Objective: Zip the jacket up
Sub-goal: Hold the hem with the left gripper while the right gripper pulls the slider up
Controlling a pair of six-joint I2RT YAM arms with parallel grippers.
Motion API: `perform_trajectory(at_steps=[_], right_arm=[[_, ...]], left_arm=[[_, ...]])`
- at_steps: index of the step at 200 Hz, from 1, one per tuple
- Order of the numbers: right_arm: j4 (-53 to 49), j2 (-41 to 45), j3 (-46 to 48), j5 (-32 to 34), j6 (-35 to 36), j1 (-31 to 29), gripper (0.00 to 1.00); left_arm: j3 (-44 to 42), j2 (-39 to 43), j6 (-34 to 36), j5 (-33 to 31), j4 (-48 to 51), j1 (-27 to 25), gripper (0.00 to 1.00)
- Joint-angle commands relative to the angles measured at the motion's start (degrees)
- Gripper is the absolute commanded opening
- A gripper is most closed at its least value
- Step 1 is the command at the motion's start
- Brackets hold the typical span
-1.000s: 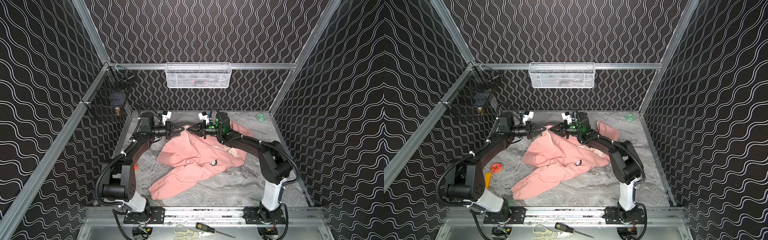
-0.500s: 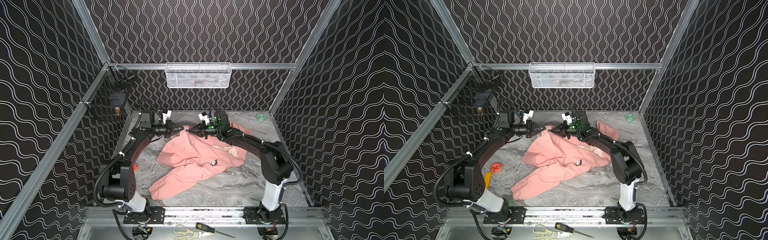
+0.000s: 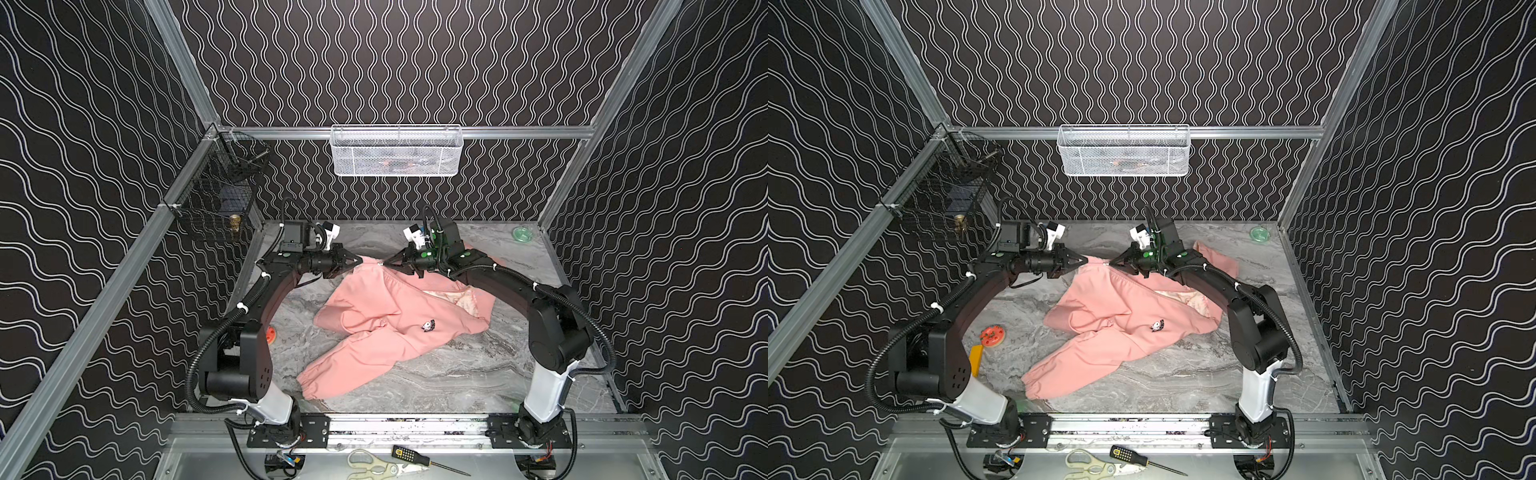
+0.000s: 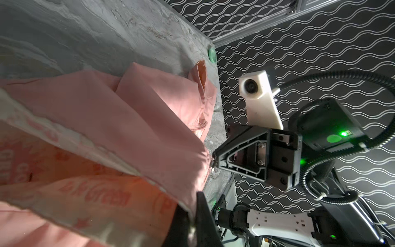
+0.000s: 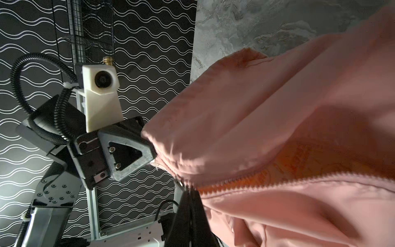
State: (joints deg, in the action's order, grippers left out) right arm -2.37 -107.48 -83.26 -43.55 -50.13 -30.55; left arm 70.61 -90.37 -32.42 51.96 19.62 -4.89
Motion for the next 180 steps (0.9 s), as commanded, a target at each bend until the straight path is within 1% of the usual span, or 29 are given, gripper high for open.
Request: perform_trajectory(at_steps=[1, 50, 87, 149, 180], right_arm=[[-3.3, 0.4, -0.9, 1.3, 2.2, 0.3, 0.00], [-7.1, 0.1, -2.9, 2.4, 4.1, 0.3, 0.00], [-10.5, 0.6, -3.8, 4.7, 6.1, 0.3, 0.00], [-13.2, 2.1, -2.4, 8.6, 7.5, 0.4, 0.00], [-15.1, 1.8, -2.4, 9.2, 8.0, 0.7, 0.00]], left_arm=[[0.1, 0.9, 1.5, -2.8, -0.2, 0.2, 0.00], [-1.2, 2.5, 1.6, -5.3, -0.5, 0.2, 0.00], [-1.3, 3.2, 2.1, -6.9, 0.3, 0.2, 0.00], [-0.4, 3.9, 3.8, -9.1, 2.9, 0.2, 0.00], [-0.8, 4.4, 3.9, -9.3, 3.1, 0.2, 0.00]])
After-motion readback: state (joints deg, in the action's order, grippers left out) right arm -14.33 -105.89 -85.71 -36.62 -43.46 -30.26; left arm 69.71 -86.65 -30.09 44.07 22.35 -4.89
